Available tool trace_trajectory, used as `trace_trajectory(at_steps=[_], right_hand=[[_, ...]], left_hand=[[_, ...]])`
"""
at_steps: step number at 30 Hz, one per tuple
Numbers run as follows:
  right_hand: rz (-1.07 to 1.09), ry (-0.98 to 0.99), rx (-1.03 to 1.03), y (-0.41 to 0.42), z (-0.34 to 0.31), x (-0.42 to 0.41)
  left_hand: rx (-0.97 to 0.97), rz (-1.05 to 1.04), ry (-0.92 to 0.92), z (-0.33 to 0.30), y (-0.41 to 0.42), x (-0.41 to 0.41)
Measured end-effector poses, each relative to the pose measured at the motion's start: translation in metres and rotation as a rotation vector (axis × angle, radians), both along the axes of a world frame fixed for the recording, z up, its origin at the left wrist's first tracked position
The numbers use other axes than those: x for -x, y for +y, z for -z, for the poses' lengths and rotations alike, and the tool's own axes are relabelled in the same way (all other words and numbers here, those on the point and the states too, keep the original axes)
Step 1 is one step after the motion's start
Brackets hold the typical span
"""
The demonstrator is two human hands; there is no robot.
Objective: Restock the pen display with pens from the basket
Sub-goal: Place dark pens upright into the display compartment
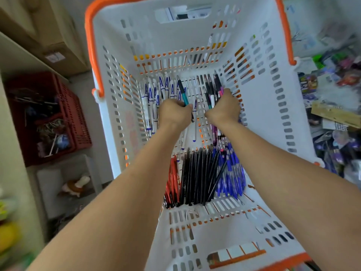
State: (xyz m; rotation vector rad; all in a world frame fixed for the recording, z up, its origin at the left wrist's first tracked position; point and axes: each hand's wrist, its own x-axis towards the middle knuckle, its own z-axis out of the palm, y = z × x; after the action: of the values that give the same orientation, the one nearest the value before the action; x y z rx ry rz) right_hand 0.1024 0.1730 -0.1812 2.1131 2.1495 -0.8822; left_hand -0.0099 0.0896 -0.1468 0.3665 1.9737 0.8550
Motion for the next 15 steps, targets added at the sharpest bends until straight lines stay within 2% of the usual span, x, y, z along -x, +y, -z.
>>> trace_trajectory(at_steps=[3,7,10,15], right_hand=[[0.061,0.089,0.016,-0.002,-0.005,-0.003],[0.145,0.378,0.014,-0.002,-0.027,-0.008],[0.119,0.528,0.051,0.000,-0.059,-0.009],[0.160,0.737,0.201,-0.010,-0.098,-0.010]], left_hand=[[-0.006,-0.021,-0.044,-0.001,-0.010,-0.004],[-0.005,-0.006,-0.050,-0.004,-0.013,-0.003],[-0.010,0.040,-0.032,-0.014,-0.016,-0.005],[-0.060,0.069,-0.013,-0.038,-0.038,-0.015]])
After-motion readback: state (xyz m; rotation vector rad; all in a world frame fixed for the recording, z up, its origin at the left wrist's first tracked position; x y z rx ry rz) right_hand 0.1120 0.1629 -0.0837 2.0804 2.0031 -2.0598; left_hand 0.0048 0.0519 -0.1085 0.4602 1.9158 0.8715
